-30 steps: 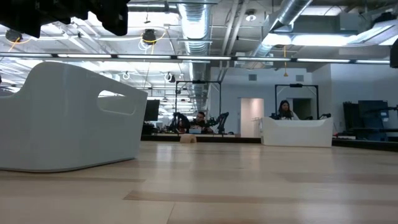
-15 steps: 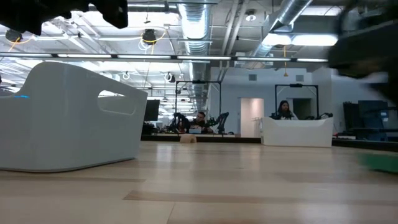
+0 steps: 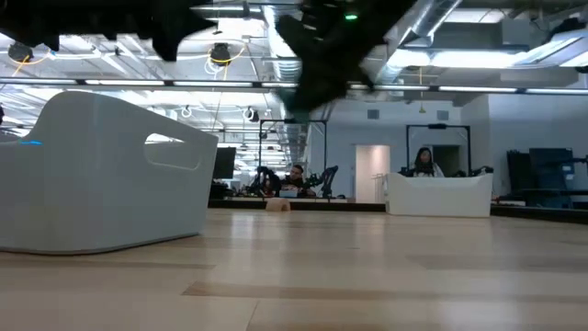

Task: Sort & place blocks by color
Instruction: Put the green block into the transparent bin

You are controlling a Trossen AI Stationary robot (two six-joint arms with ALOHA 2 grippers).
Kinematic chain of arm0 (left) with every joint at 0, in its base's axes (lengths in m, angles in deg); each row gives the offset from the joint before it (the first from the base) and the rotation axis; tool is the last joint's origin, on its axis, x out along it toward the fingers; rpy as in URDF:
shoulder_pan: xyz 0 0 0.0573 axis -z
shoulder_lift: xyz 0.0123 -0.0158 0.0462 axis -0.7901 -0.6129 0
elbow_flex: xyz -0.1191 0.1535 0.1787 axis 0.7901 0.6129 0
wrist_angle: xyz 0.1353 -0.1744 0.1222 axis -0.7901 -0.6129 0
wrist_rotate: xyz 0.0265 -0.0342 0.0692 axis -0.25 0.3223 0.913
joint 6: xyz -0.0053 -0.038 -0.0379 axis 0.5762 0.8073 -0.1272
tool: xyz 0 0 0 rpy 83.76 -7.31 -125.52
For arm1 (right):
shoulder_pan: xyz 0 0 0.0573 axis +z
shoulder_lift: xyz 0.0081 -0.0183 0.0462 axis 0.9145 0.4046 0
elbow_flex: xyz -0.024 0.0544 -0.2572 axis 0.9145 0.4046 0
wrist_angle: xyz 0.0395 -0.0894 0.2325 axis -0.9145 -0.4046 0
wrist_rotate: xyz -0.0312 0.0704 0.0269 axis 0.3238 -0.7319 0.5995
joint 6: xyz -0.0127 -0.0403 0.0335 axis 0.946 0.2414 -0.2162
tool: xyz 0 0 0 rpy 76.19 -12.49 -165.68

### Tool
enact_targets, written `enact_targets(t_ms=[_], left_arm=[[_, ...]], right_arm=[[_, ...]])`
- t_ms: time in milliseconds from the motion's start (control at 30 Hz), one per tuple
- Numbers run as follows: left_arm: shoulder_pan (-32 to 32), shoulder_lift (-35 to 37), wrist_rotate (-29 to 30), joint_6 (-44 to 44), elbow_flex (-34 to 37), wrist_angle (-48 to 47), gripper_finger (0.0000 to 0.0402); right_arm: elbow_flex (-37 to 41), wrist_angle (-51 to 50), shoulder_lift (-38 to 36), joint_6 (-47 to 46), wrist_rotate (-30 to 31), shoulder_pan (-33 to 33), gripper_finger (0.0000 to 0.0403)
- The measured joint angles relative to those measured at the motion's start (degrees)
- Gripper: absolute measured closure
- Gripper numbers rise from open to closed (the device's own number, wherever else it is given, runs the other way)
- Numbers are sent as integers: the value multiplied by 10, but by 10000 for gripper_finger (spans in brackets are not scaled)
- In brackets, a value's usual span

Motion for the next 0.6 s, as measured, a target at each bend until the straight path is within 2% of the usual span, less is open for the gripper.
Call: enact_targets(t_ms=[67,133,267,433,600], left_arm=[[-35,13,8,5,0,-50,159],[-66,23,-16,36,0,-86,149],[-119,42,-80,97,0,-148,123],[-162,33,-112,125,0,-130,90],[-186,-4,-121,133,0,-67,72]], right_arm=[[0,110,2,116,-82,-47,324],[0,206,3,195,-171,-90,324],[-1,315,13,255,-296,-157,324],[-1,355,11,263,-360,-177,325],[-1,358,13,286,-365,-156,325]])
